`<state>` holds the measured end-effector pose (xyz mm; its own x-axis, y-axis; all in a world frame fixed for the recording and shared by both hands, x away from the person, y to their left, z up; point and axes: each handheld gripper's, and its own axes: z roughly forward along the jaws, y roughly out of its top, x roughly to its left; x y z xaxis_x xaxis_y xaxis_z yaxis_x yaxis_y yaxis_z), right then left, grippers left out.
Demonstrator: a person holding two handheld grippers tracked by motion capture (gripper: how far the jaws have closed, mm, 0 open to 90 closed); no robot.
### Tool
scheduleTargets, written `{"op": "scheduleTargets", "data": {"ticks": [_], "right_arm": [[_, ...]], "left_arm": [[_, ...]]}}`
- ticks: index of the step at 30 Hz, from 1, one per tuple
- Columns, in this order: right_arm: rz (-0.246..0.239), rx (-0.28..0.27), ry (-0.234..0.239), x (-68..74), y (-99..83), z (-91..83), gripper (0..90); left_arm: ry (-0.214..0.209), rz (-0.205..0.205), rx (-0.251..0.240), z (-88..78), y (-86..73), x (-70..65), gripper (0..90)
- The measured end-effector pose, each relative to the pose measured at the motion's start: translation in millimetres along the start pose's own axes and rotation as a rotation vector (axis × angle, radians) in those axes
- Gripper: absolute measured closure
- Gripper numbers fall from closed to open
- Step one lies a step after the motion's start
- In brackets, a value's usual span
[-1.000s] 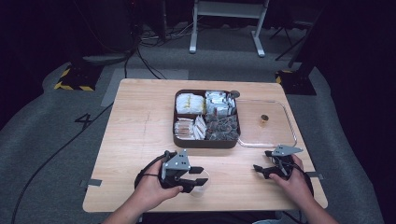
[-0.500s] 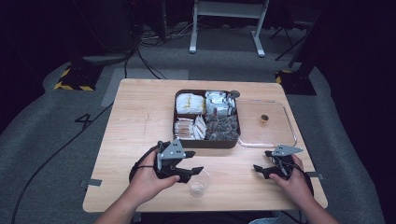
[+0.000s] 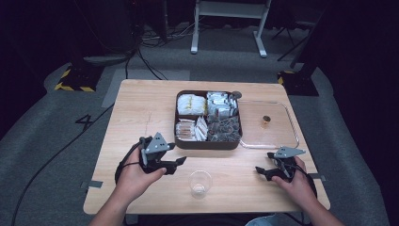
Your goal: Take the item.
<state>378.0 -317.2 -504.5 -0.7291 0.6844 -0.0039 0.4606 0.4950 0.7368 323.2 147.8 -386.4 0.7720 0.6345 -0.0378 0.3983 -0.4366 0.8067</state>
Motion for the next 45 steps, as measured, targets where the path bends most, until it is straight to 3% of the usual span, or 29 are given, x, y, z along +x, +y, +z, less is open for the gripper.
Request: {"op": "scheduleTargets", "data": {"ticks": [4,9,20,45], "right_arm": [[0.0,0.0,0.0,0.0,0.0,0.0,15.1],[0.0,0.0,0.0,0.0,0.0,0.0,15.1],[0.002,0.0,0.001,0.0,0.0,0.0,15.1],[0.001,0.0,0.001,0.0,0.0,0.0,15.1]], "left_arm": [[0.025,-0.02,0.007,-5.2,-8.0,7.6,37.6],[0.063,-0.01,0.026,-11.5,-17.1,15.7,31.9],[0.099,-0.028,0.061,-20.6,-38.4,32.6,26.4],[0.22,-0.131,0.196,-15.3,-106.4,52.3,25.0]]}}
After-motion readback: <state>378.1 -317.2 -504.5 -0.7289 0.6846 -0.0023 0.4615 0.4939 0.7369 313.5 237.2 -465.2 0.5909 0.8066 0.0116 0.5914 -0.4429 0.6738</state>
